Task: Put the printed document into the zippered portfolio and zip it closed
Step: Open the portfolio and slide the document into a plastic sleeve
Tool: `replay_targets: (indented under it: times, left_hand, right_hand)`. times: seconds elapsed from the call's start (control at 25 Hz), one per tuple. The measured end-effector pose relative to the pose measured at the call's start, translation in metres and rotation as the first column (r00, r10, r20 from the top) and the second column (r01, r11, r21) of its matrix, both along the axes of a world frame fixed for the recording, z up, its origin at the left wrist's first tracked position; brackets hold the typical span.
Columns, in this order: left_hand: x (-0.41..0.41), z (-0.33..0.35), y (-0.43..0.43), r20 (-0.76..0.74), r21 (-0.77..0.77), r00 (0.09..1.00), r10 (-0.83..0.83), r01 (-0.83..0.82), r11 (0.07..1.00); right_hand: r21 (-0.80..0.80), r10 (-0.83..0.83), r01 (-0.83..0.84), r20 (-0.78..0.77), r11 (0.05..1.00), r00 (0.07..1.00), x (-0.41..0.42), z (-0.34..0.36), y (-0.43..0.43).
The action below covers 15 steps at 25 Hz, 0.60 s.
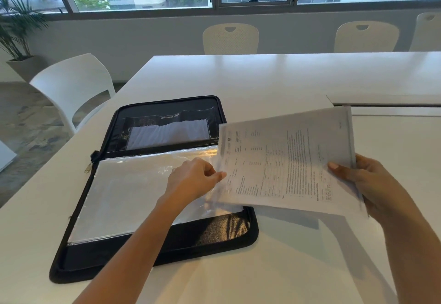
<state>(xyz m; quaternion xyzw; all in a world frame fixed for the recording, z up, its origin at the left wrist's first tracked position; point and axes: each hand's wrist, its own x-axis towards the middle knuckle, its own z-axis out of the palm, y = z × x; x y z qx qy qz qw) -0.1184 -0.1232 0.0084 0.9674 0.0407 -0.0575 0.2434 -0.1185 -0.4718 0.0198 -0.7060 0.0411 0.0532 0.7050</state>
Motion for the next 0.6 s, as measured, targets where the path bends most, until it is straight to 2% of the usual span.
replay_targets:
  times: [0.08, 0.24, 0.32, 0.48, 0.6]
  left_hand:
    - [0.005, -0.002, -0.003, -0.007, 0.052, 1.0, 0.021, -0.021, 0.998]
    - [0.022, -0.006, -0.014, 0.059, 0.255, 0.996, 0.06, -0.073, 0.964]
    - [0.034, -0.007, -0.02, 0.054, 0.297, 0.997, 0.053, -0.067, 0.952]
    - [0.056, -0.004, -0.017, 0.054, 0.204, 0.997, 0.059, -0.069, 0.976]
    - [0.063, 0.001, -0.007, 0.136, 0.111, 0.983, 0.123, -0.138, 0.984]
  right_hand:
    - [-0.015, 0.029, -0.03, -0.045, 0.999, 0.999, -0.003, -0.001, -0.01]
    - [0.004, 0.021, -0.02, -0.112, 1.0, 0.994, -0.006, -0.011, -0.027]
    - [0.013, 0.022, -0.021, -0.143, 1.0, 0.989, -0.006, -0.018, -0.031]
    - [0.001, 0.041, -0.041, -0.163, 0.999, 0.986, 0.001, -0.025, -0.031]
    - [-0.032, 0.108, -0.116, -0.186, 0.993, 0.976, 0.013, -0.018, -0.03]
